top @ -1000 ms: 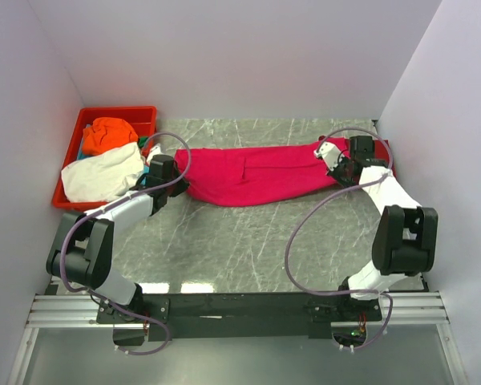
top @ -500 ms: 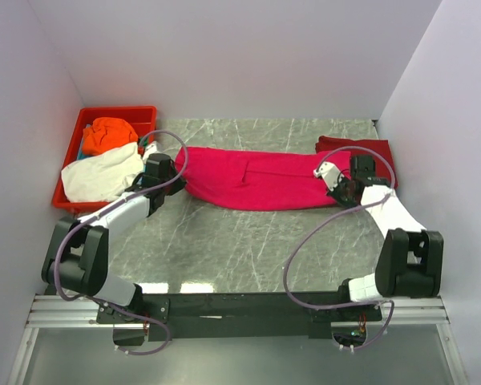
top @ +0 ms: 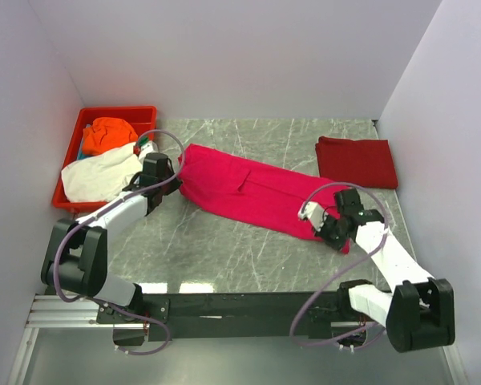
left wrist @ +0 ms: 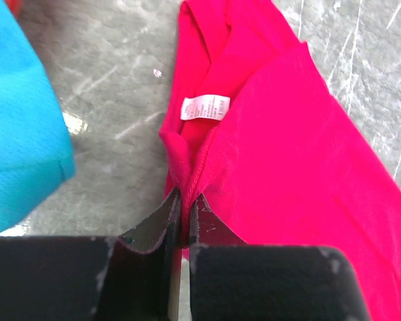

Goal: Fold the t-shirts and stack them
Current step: Fold the tshirt

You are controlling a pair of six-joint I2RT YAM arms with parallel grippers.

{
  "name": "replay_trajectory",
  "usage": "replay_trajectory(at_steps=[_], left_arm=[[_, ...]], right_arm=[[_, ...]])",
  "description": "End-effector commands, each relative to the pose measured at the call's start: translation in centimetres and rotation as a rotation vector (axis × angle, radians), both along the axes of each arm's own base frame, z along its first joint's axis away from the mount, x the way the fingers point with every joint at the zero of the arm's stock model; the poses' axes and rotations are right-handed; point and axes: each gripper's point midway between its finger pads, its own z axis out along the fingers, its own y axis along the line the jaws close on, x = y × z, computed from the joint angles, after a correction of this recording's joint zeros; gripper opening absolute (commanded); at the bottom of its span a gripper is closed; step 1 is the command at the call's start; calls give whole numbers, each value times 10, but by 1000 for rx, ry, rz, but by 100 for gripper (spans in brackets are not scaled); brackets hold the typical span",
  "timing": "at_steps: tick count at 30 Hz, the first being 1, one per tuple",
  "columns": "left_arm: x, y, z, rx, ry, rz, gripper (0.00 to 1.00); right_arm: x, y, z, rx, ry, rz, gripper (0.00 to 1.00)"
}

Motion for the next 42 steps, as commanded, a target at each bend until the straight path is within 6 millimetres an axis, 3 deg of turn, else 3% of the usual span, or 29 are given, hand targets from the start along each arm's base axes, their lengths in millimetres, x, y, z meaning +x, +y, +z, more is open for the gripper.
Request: replay_trajectory(at_steps=[1, 4, 5, 7, 10, 13, 14, 15, 16, 17, 19, 20, 21, 22, 23, 24, 25, 26, 27, 28, 30, 31, 32, 34, 36, 37, 38, 41, 42], left_arm=[[16, 6, 23, 24, -56, 18, 1], [20, 8, 19, 44, -31, 17, 1], [23, 7, 22, 46, -35, 17, 1], [27, 11, 15, 70, -10, 23, 1], [42, 17, 12, 98, 11, 37, 0], [61, 23, 17, 126, 22, 42, 1], [63, 24, 15, 132, 34, 43, 1], [66, 25, 9, 139, 49, 44, 1], [75, 25, 17, 143, 34, 42, 1], [76, 26, 9, 157, 64, 41, 1], [82, 30, 9, 170, 77, 47, 1], [88, 28, 11, 172, 71, 45, 1], [91, 31, 12, 175, 68, 49, 1], [97, 32, 17, 180, 54, 50, 1], [102, 32, 11, 182, 63, 39, 1], [107, 36, 9, 186, 72, 38, 1], [121, 36, 24, 192, 45, 34, 1], [127, 39, 9, 205, 84, 29, 1], [134, 41, 9, 202, 89, 24, 1], [147, 42, 22, 206, 68, 17, 1], [161, 43, 7, 201, 94, -1, 1], [173, 43, 17, 195, 74, -6, 1], [179, 46, 0, 194, 105, -11, 1], [196, 45, 7, 181, 82, -26, 1], [203, 48, -9, 176, 110, -36, 1], [211, 47, 0, 167, 84, -45, 1], [214, 50, -11, 163, 104, -47, 1], [224, 51, -4, 139, 89, -70, 2], [225, 56, -4, 133, 90, -71, 7]], right_arm=[[-34, 26, -1, 71, 81, 85, 0], [-46, 41, 11, 112, 112, 202, 4], [-49, 47, 13, 127, 130, 226, 16], [-44, 53, 21, 131, 119, 254, 30], [-18, 60, 38, 146, 56, 218, 39], [30, 71, 62, 176, -69, 149, 51], [41, 76, 62, 187, -54, 136, 52], [61, 85, 80, 222, -93, 127, 52], [75, 92, 88, 262, -101, 83, 52], [86, 100, 81, 283, -54, 71, 53], [120, 122, 109, 381, -85, 31, 54], [133, 129, 97, 397, -34, 0, 54], [158, 138, 117, 433, -74, -15, 54], [174, 144, 121, 469, -71, -79, 54], [188, 150, 103, 471, -17, -118, 54], [210, 159, 122, 506, -49, -123, 54], [218, 164, 122, 533, -17, -176, 54], [228, 168, 105, 533, 32, -206, 54], [239, 173, 116, 554, 16, -201, 54], [242, 176, 115, 562, 33, -216, 54], [250, 175, 107, 557, 35, -245, 54], [253, 176, 107, 557, 24, -248, 54], [255, 172, 103, 539, 17, -264, 54], [257, 170, 102, 534, 4, -268, 55], [259, 168, 97, 521, 0, -275, 55], [260, 168, 94, 519, 6, -276, 55], [263, 167, 93, 517, 3, -279, 55], [273, 169, 90, 510, 2, -298, 55], [276, 168, 90, 511, 2, -316, 56]])
